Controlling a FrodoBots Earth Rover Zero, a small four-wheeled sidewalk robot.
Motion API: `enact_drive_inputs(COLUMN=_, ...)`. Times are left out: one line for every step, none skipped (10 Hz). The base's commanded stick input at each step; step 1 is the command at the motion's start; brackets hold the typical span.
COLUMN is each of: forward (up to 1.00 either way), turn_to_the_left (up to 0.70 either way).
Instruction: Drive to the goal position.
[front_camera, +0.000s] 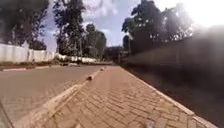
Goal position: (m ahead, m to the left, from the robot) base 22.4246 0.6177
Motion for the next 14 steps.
enact_drive_inputs(forward=0.7, turn_to_the_left=0.0)
enact_drive_inputs(forward=0.7, turn_to_the_left=0.0)
enact_drive_inputs(forward=0.7, turn_to_the_left=0.0)
enact_drive_inputs(forward=0.7, turn_to_the_left=0.0)
enact_drive_inputs(forward=0.7, turn_to_the_left=0.0)
enact_drive_inputs(forward=0.7, turn_to_the_left=0.0)
enact_drive_inputs(forward=0.7, turn_to_the_left=-0.03)
enact_drive_inputs(forward=0.7, turn_to_the_left=-0.35)
enact_drive_inputs(forward=0.7, turn_to_the_left=-0.35)
enact_drive_inputs(forward=0.7, turn_to_the_left=-0.35)
enact_drive_inputs(forward=0.7, turn_to_the_left=-0.13)
enact_drive_inputs(forward=0.7, turn_to_the_left=-0.01)
enact_drive_inputs(forward=0.7, turn_to_the_left=0.0)
enact_drive_inputs(forward=0.7, turn_to_the_left=0.0)
